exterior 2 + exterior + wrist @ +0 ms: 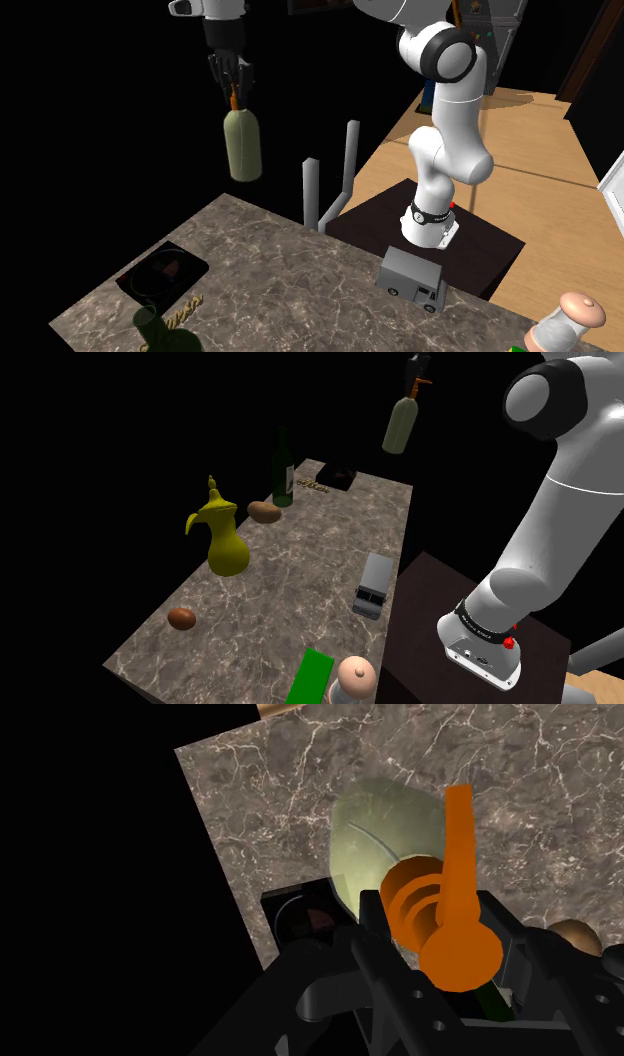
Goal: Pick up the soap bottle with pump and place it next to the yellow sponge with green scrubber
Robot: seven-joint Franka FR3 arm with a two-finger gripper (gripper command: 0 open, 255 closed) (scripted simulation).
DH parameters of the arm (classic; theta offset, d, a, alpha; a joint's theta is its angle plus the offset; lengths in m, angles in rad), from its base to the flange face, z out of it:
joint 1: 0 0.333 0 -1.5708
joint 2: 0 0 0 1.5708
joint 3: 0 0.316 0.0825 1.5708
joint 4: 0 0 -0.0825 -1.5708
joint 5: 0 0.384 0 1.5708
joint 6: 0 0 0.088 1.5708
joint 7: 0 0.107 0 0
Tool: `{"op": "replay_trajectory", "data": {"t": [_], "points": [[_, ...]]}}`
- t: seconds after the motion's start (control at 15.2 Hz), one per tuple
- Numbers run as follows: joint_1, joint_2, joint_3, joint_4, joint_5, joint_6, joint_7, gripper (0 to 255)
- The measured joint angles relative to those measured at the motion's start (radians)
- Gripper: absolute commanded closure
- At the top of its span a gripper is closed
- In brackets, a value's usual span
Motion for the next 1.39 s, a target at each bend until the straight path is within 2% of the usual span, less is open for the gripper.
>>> {"op": "replay_trajectory", "data": {"t": [0.4, 0.86, 1.39], "points": [[-0.036, 0.085, -0.006, 0.204, 0.039, -0.124, -0.014, 255], [0.113, -0.160, 0.058, -0.157, -0.065, 0.006, 0.148, 255], [0.217, -0.360, 0.179, -0.455, -0.113, 0.108, 0.370, 255]]}}
